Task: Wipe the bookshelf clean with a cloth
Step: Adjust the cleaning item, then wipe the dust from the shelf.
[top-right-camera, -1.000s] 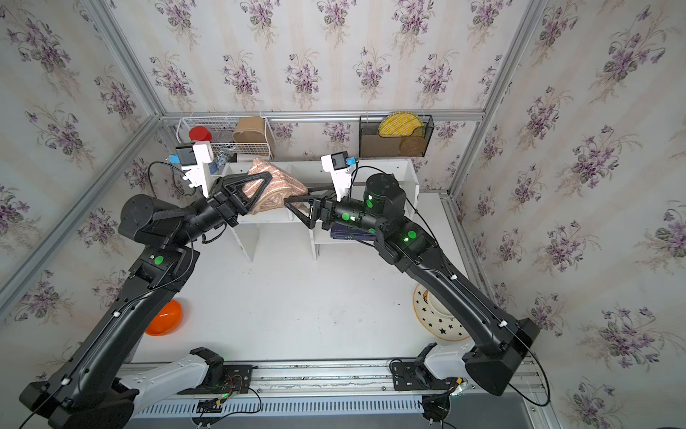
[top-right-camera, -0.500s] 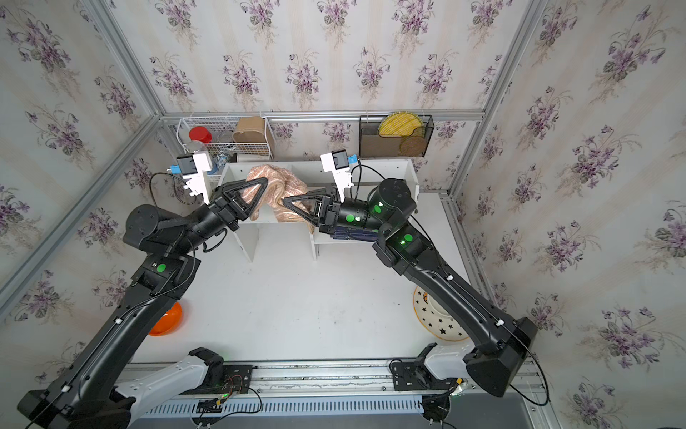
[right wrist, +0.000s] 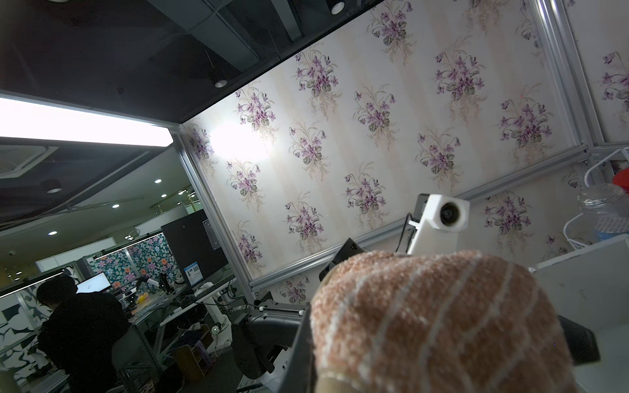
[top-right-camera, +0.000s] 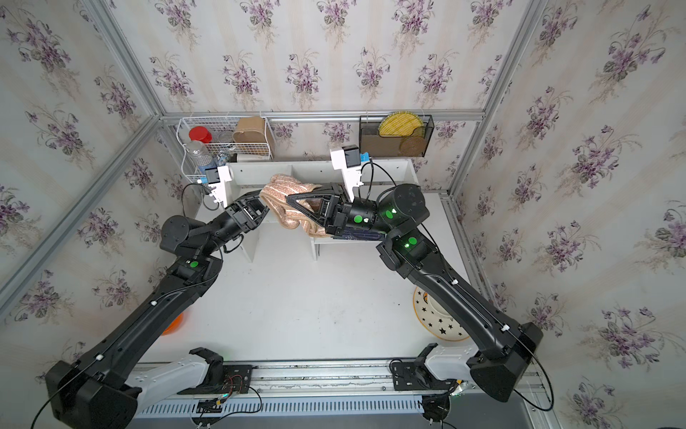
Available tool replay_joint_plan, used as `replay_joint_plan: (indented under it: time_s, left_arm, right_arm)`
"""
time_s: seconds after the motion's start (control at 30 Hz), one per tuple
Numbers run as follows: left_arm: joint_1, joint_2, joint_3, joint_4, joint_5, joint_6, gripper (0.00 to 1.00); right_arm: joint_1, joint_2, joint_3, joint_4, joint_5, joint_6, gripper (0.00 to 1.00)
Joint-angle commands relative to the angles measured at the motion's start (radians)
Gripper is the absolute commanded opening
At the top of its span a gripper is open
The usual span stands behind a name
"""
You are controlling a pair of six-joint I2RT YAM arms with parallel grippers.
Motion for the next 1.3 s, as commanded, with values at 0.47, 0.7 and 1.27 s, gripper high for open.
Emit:
replay_joint_plan:
  time_s: [0.47, 0.7, 1.27]
  left_arm:
    - [-0.095, 0.145, 0.047, 0.613, 0.091, -0.325, 0.81]
    - [-0.089, 0.131, 0.054, 0.577, 0.081, -0.264, 0.34]
    - [0.084, -0.002, 0.510, -0.943, -0.264, 0.602, 0.00]
  right_arm:
    - [0.011, 0.141, 0.004, 0.431, -0.085, 0.305, 0.00]
    - [0.014, 0.136, -0.015, 0.399, -0.081, 0.288, 0.00]
    - [-0.379, -0.064, 0.231, -1.037, 1.010, -0.398, 0.91]
